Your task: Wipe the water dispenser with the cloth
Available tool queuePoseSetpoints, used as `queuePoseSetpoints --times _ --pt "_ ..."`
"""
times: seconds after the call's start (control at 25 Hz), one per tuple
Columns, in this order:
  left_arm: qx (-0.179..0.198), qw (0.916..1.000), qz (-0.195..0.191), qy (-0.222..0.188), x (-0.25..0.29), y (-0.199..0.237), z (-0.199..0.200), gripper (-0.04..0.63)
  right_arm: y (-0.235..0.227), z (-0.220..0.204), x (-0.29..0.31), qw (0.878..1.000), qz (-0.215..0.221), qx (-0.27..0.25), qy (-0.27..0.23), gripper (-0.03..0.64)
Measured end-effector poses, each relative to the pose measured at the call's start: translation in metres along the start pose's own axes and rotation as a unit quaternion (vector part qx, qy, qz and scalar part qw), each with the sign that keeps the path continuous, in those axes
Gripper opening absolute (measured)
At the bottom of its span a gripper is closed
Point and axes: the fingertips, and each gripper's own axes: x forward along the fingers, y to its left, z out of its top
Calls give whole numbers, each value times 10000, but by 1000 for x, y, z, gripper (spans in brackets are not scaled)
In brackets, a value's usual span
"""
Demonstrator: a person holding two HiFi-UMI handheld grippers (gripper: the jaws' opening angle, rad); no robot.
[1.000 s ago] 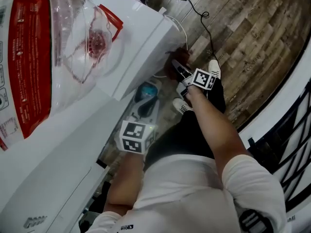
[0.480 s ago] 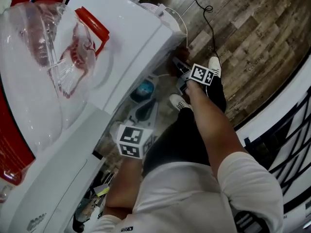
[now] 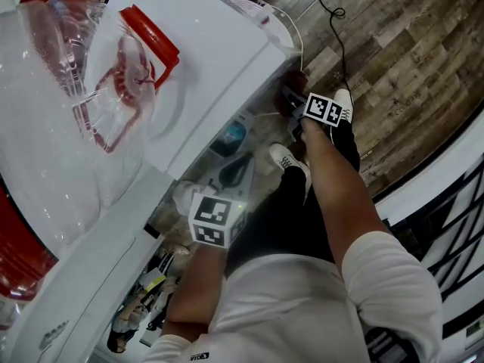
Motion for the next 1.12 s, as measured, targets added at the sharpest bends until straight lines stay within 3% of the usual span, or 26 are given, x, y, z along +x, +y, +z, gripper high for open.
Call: queuePoseSetpoints --times 0.32,0.76,0.96,1.12 --pt "69 9999 53 -75 -12 1 -4 -11 15 5 -9 9998 67 -132 -94 58" --pt "25 9991 -27 -426 -46 -4 -14 -11 81 1 -60 9953 705 -339 -576 58" --pt "-50 9972 57 -746 -79 -13 -11 -11 172 7 -116 9839 1468 -431 -928 58" --pt "-139 9957 170 -900 -107 -5 -16 -11 289 -11 -162 9608 2517 -499 -1052 58"
